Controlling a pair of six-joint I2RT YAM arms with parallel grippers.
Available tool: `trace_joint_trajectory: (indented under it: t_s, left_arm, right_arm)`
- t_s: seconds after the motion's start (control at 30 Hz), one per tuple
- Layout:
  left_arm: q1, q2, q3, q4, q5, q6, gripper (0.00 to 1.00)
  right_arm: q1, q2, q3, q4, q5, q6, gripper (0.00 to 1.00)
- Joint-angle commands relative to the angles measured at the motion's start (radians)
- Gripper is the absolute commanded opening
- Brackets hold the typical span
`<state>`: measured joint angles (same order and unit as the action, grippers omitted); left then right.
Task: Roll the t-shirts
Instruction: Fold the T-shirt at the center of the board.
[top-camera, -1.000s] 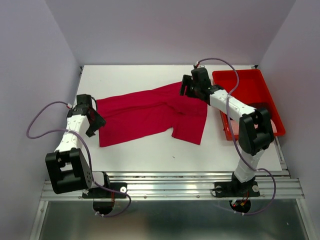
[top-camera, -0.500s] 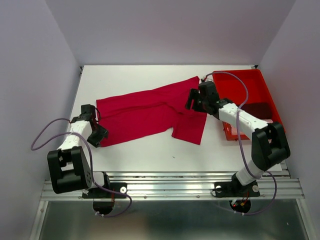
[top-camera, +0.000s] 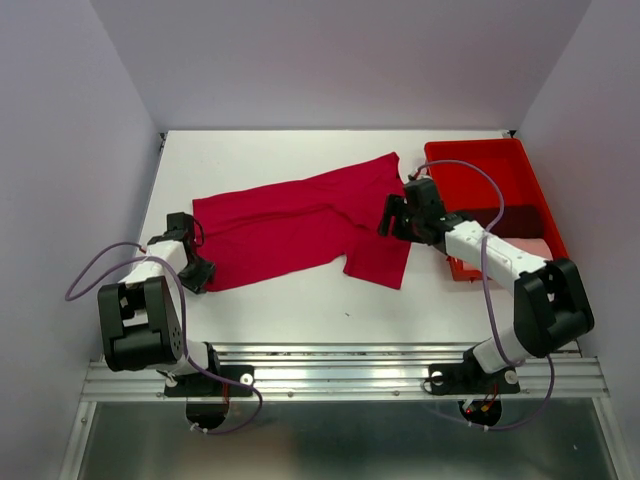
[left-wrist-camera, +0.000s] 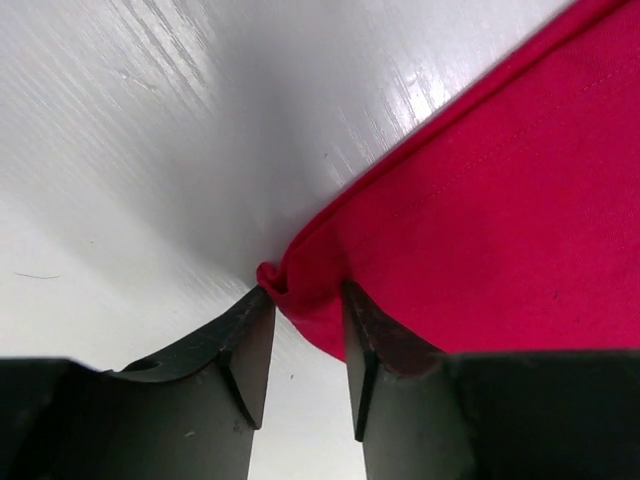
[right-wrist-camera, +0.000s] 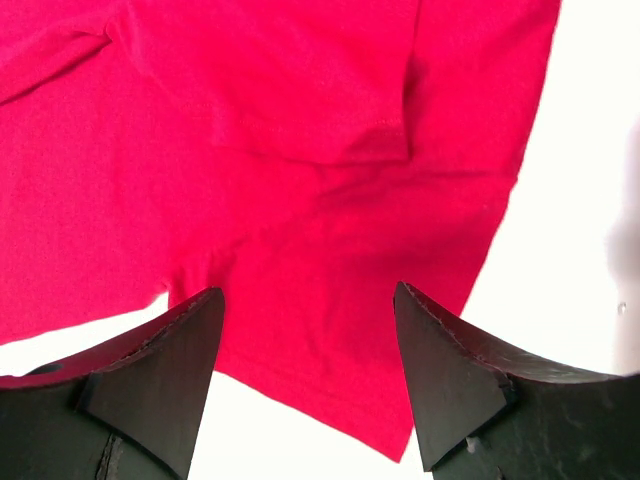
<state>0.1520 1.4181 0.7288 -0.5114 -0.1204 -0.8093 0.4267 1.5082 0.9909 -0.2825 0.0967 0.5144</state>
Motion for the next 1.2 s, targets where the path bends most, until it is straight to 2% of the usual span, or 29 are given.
trace_joint_trajectory:
  t_s: [0.0,0.07,0.1,0.17,0.4,0.67,0.77,1.07,1.17]
  left_arm:
    - [-0.003,0.027,-0.06,0.062,-0.028,-0.016,0.35]
    - [-0.002,0.027,-0.074,0.065,-0.031,-0.014,0.25]
    - [-0.003,0.019,-0.074,0.066,-0.028,-0.014,0.11]
    - [-0.003,-0.013,-0.069,0.062,-0.022,-0.011,0.0]
    - [-0.003,-0.154,-0.011,-0.002,-0.021,-0.001,0.0]
    - [-0.005,-0.18,0.017,-0.016,-0.001,0.022,0.0]
    - [-0.005,-0.183,0.02,-0.015,-0.001,0.033,0.0]
    - [-0.005,-0.188,0.032,-0.013,0.005,0.041,0.0]
    - [-0.006,-0.188,0.034,-0.012,0.005,0.042,0.0]
  right_arm:
    - [-0.002,-0.062,-0.012,-0.01,0.009,0.022,0.74]
    - [-0.002,-0.081,-0.032,-0.029,0.006,0.036,0.74]
    - [-0.002,-0.089,-0.041,-0.037,0.006,0.056,0.74]
    - [-0.002,-0.112,-0.057,-0.079,0.002,0.085,0.72]
    - [0.007,-0.242,-0.25,-0.107,-0.017,0.245,0.6]
    - [0.043,-0.256,-0.357,-0.09,0.037,0.387,0.61]
    - [0.043,-0.223,-0.374,-0.051,0.018,0.404,0.61]
    - [0.064,-0.152,-0.364,0.02,-0.037,0.464,0.51]
    - [0.064,-0.135,-0.347,0.02,-0.029,0.466,0.42]
